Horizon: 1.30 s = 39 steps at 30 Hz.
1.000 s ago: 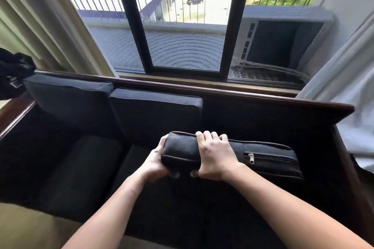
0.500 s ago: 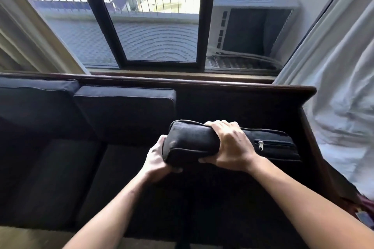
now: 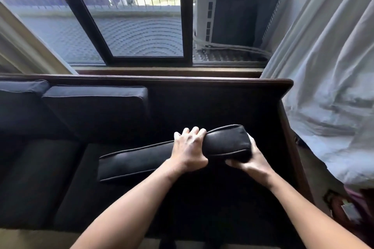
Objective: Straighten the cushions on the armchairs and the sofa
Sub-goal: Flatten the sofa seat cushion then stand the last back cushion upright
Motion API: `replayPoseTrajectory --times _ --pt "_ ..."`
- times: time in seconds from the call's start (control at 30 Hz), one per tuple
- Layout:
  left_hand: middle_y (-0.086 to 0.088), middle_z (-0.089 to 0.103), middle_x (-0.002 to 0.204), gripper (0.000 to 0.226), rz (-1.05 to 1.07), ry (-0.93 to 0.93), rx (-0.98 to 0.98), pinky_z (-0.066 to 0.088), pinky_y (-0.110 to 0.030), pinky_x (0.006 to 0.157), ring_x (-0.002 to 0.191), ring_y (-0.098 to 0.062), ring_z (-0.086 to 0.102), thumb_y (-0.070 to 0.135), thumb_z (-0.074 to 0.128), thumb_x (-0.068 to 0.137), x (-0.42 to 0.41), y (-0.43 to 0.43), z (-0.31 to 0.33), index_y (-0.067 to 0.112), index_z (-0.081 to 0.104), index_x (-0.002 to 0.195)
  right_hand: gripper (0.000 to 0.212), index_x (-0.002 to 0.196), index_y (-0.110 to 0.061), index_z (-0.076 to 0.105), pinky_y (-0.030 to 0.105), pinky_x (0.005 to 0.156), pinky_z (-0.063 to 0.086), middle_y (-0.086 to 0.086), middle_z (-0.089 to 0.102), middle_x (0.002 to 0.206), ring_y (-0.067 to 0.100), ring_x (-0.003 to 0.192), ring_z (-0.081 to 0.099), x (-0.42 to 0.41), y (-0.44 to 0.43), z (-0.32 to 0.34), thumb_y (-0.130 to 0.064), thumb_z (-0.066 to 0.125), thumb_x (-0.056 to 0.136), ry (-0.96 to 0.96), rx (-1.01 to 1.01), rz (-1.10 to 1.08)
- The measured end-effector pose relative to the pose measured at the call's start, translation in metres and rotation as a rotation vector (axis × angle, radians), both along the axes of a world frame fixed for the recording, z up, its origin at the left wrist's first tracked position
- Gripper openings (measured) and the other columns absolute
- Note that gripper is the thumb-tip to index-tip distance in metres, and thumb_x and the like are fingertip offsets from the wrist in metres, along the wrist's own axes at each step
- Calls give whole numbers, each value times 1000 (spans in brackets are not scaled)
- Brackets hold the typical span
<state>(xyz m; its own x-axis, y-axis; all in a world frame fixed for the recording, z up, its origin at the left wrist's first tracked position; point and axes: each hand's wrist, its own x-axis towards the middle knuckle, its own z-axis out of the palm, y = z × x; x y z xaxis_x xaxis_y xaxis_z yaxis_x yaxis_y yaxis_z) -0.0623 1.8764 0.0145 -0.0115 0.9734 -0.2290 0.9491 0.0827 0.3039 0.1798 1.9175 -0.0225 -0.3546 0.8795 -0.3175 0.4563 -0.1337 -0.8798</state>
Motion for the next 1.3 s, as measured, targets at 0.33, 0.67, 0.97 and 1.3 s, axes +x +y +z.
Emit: replayPoseTrajectory --times 0.33,0.67,0.97,1.3 --pt "-15 50 160 80 -117 117 131 29 -62 124 145 -39 49 71 50 97 19 7 -87 24 44 162 56 141 -22 51 29 96 36 -5 58 120 19 113 53 4 25 -54 -51 64 95 -9 -122 -706" --pt "-18 46 165 58 607 113 250 18 -77 120 154 -44 38 53 43 103 -91 -63 -95 26 61 151 44 136 -24 55 26 91 37 -6 59 117 17 106 54 -25 27 -67 -39 59 95 -21 38 -971" --pt "1 70 141 83 1138 -803 287 48 -40 118 131 -17 65 60 83 80 -152 -71 -93 25 58 151 43 126 -27 60 20 89 38 -5 59 120 14 108 55 -21 37 -74 -41 67 86 119 21 -1006" --pt "4 80 121 60 1253 -995 399 55 -43 111 116 -15 74 44 82 73 -156 -7 -104 23 76 129 48 128 -19 63 26 101 45 -5 62 113 9 105 58 -5 79 -84 -38 67 84 168 54 -1012"
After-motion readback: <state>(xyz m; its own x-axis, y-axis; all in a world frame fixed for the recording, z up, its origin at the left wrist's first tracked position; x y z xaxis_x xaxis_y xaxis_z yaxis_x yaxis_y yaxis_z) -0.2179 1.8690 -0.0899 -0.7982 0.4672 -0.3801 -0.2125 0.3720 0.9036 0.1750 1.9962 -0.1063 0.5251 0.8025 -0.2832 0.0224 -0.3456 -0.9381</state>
